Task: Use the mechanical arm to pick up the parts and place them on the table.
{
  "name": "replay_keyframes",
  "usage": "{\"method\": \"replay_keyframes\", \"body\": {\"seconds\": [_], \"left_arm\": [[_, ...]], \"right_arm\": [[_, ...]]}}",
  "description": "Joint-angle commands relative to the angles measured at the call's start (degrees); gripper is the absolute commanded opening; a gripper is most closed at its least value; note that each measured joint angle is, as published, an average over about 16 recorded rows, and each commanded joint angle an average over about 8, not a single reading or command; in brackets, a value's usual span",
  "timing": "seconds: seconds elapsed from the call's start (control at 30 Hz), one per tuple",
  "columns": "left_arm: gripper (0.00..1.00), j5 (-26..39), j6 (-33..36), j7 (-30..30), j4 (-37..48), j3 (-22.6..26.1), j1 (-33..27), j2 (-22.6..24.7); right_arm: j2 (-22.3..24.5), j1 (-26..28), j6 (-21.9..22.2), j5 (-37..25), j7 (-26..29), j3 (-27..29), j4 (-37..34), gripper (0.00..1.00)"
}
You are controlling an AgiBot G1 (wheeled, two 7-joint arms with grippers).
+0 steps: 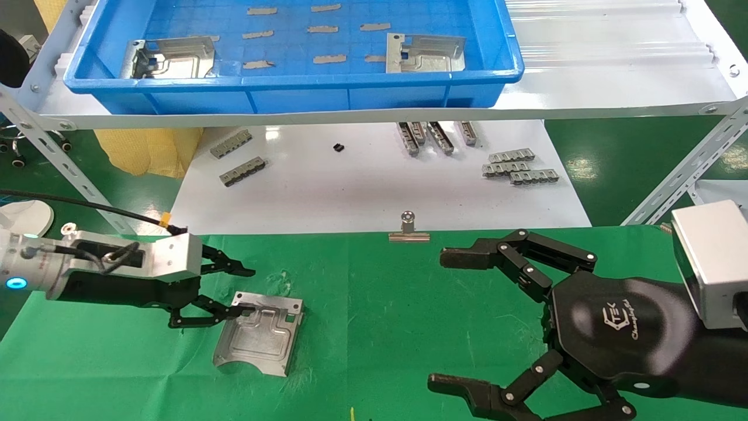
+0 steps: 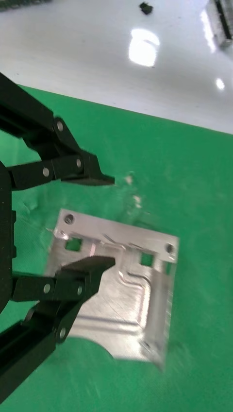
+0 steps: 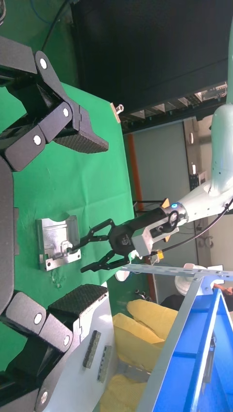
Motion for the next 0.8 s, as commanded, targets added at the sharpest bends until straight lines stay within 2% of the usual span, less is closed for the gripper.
{"method": "replay_keyframes", "body": {"seconds": [0.03, 0.33, 0.63, 0.8], "left_arm": [[1.00, -0.1, 1.4, -0.2, 0.6, -0.1, -0.5, -0.2], [1.00, -5.2, 4.6, -3.9, 0.1, -3.2, 1.4, -2.9], [1.00, -5.8, 4.7, -4.4, -0.7, -3.6, 2.0, -3.2], [1.00, -7.0, 4.4, -6.4, -4.0, -5.1, 3.8, -4.2]], "right_arm": [[0.0, 0.0, 0.0, 0.0, 0.0, 0.0, 0.0, 1.00], [0.0, 0.0, 0.0, 0.0, 0.0, 0.0, 0.0, 1.00], [0.0, 0.0, 0.0, 0.0, 0.0, 0.0, 0.0, 1.00], [0.0, 0.0, 0.0, 0.0, 0.0, 0.0, 0.0, 1.00]]}}
